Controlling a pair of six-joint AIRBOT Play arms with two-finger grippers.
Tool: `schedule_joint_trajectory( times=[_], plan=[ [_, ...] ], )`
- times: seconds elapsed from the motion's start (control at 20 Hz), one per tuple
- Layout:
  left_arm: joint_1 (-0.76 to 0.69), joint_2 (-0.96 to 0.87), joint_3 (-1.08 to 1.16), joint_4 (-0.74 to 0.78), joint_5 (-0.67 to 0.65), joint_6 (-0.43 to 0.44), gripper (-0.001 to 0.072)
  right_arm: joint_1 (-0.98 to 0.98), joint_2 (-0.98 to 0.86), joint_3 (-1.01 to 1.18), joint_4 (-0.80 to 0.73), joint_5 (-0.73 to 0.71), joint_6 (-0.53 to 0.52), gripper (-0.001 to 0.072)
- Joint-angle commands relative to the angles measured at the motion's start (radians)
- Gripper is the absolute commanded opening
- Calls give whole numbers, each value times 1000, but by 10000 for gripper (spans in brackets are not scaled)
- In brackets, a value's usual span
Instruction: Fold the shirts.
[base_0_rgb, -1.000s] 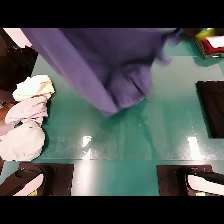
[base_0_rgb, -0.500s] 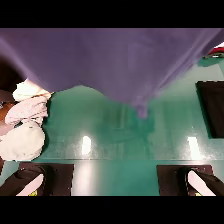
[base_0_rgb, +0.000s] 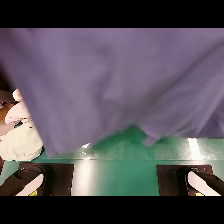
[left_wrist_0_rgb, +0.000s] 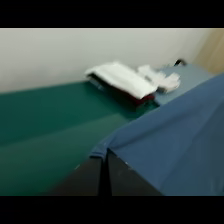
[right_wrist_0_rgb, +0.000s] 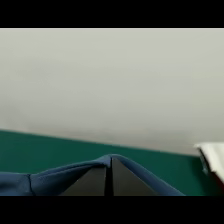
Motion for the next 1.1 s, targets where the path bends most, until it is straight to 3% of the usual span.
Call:
schedule_joint_trajectory(
  times=[0.0,0.2,0.5,0.55,0.6,0.65,0.7,0.75,0.9,1.05],
  plan=[
    [1,-80,-286,167,2,-58,23,143,-198,-83,-77,120,48,12],
    [1,-264,-471,189,155,-36,24,178,-445,-215,-72,113,49,12],
    [1,-536,-476,191,281,-14,26,184,-663,-207,-63,-63,50,16],
    [1,-553,-476,191,298,-16,101,183,-683,-184,-64,-76,50,17],
    [1,-558,-476,192,316,-18,400,183,-697,-159,-64,-88,50,20],
    [1,-558,-476,193,333,-19,556,183,-712,-126,-64,-98,50,74],
    [1,-555,-468,194,338,-19,550,181,-723,-93,-64,-100,50,303],
    [4,-555,-450,206,326,-19,550,177,-727,-61,-64,-91,51,468],
    [75,-545,-340,209,146,-17,550,148,-696,-13,-65,29,50,467],
    [207,-482,-303,211,-107,41,550,97,-595,-137,-64,180,48,436]
  ],
)
